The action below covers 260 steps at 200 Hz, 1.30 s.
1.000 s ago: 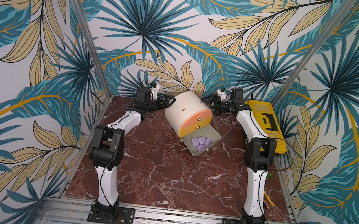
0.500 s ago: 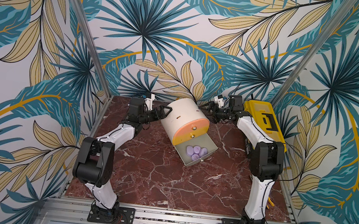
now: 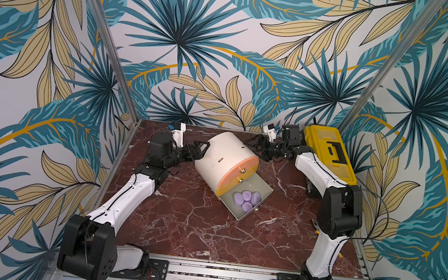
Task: Put the bluetooth earphones in the drawer according to color
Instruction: Move the storage box to the center of the board, then close the drawer of the storage box.
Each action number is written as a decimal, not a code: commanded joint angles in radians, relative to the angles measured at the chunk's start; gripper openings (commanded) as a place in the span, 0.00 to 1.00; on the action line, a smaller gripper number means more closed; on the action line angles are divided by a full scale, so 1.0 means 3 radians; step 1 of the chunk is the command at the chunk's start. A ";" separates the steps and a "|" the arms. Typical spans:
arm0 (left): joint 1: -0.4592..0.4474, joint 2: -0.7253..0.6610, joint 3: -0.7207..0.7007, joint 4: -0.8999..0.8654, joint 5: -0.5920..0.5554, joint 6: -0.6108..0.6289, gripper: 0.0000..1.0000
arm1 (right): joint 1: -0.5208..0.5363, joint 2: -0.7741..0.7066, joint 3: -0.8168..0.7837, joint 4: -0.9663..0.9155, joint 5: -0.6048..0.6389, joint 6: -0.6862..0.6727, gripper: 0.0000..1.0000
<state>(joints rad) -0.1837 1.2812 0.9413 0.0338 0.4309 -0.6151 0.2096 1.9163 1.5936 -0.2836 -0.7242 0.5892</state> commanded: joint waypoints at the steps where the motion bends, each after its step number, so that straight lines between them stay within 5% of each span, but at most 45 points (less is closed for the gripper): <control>1: 0.0000 -0.0086 0.0226 -0.0651 -0.0262 0.0183 1.00 | -0.0004 -0.0273 0.0023 -0.0342 0.0477 -0.0202 0.94; 38: -0.0246 -0.0109 0.0728 -0.1212 -0.0410 0.0327 1.00 | -0.0013 -0.0749 -0.0035 -0.0713 0.0966 -0.0422 0.96; 137: -0.1088 0.0689 0.1938 -0.1867 -0.0813 0.0751 1.00 | -0.0044 -0.2131 -0.1526 -0.0706 0.0930 -0.0452 0.95; 205: -0.1475 0.1338 0.2717 -0.2462 -0.1852 0.1289 0.99 | -0.0044 -0.2952 -0.2735 -0.0598 0.0955 -0.0308 0.78; 260: -0.1502 0.1499 0.2847 -0.2598 -0.2079 0.1458 0.76 | -0.0080 -0.3249 -0.3682 -0.0113 0.0892 0.0007 0.62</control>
<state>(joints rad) -0.6342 1.7142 1.7226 -0.6960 -0.1329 -0.2192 0.1902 0.9524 0.5751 -0.4240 -0.4351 0.5316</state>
